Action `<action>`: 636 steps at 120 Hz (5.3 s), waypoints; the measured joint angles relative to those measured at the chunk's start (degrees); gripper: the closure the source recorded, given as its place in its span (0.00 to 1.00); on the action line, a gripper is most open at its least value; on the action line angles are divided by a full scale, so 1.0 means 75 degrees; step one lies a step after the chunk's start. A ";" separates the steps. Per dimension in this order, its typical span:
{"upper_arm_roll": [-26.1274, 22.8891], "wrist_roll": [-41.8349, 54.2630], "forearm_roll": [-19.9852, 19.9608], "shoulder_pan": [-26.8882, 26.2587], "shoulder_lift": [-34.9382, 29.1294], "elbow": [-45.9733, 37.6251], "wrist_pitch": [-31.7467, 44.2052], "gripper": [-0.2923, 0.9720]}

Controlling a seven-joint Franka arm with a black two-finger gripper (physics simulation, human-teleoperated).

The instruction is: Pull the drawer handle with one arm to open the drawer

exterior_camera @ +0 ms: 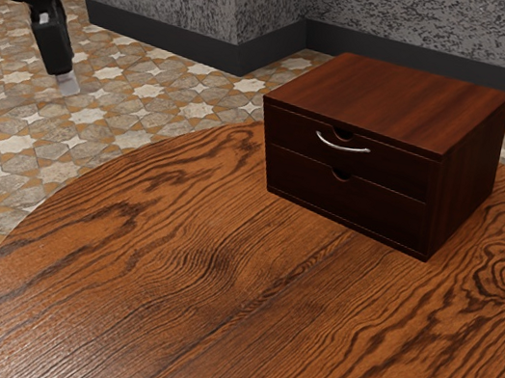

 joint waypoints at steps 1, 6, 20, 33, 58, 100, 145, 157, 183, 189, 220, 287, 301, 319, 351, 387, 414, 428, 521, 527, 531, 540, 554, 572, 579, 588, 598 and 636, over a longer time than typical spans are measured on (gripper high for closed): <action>0.0004 0.0020 0.0005 -0.0008 0.0012 -0.0001 -0.0001 0.23; 0.0023 0.0116 0.0024 -0.0043 0.0092 -0.0005 -0.0006 0.23; 0.0038 0.0358 0.0037 -0.0130 0.0240 0.0000 -0.0016 0.23; 0.0027 0.0543 0.0042 -0.0270 0.0226 0.0002 -0.0022 0.23; -0.0019 0.0818 0.0029 -0.0609 0.0219 0.0012 -0.0027 0.23; -0.0012 0.1108 0.0046 -0.1262 0.0230 0.0037 -0.0029 0.23; -0.0008 0.1279 0.0047 -0.1361 0.0217 0.0038 -0.0029 0.23; -0.0013 0.1309 0.0047 -0.1262 0.0210 0.0035 -0.0029 0.23; -0.0021 0.1369 0.0041 -0.0987 0.0256 0.0024 -0.0031 0.23; -0.0023 0.1381 0.0042 -0.0933 0.0260 0.0027 -0.0029 0.23; 0.0014 0.1400 0.0033 -0.0946 0.0196 0.0073 -0.0033 0.23; -0.0205 0.3760 0.0063 -0.0722 0.1691 0.0298 0.1223 0.23; -0.0367 0.4450 -0.0153 -0.0758 0.2261 0.0981 0.1796 0.23; -0.0474 0.5149 -0.0604 -0.0714 0.2988 0.1575 0.2282 0.25; -0.0523 0.5685 -0.1762 -0.0537 0.3874 0.2094 0.3051 0.37; -0.0986 0.6093 -0.2493 -0.0206 0.4835 0.2800 0.3789 0.45; -0.1469 0.6372 -0.2613 -0.0012 0.5236 0.2894 0.4289 0.46; -0.1497 0.6509 -0.2627 0.0092 0.5343 0.3032 0.4526 0.46; -0.1438 0.6838 -0.2304 -0.0140 0.4418 0.1224 0.4926 0.85; -0.1427 0.6820 -0.2223 -0.0159 0.4052 0.0726 0.4916 0.84; -0.1424 0.6807 -0.2185 -0.0168 0.3818 0.0411 0.4908 0.84; -0.1394 0.6757 -0.2012 -0.0128 0.3234 -0.0315 0.4902 0.81; -0.1372 0.6659 -0.1762 -0.0126 0.2565 -0.1224 0.4936 0.80; -0.1262 0.6551 -0.1588 -0.0262 0.1596 -0.2483 0.4940 0.78; -0.1216 0.6518 -0.1527 -0.0328 0.1305 -0.2889 0.4977 0.80; -0.1195 0.6480 -0.1476 -0.0367 0.1093 -0.3163 0.5010 0.80; -0.1200 0.6441 -0.1446 -0.0398 0.0875 -0.3425 0.5033 0.76; -0.1229 0.6278 -0.1109 -0.0343 -0.0659 -0.3565 0.4549 0.68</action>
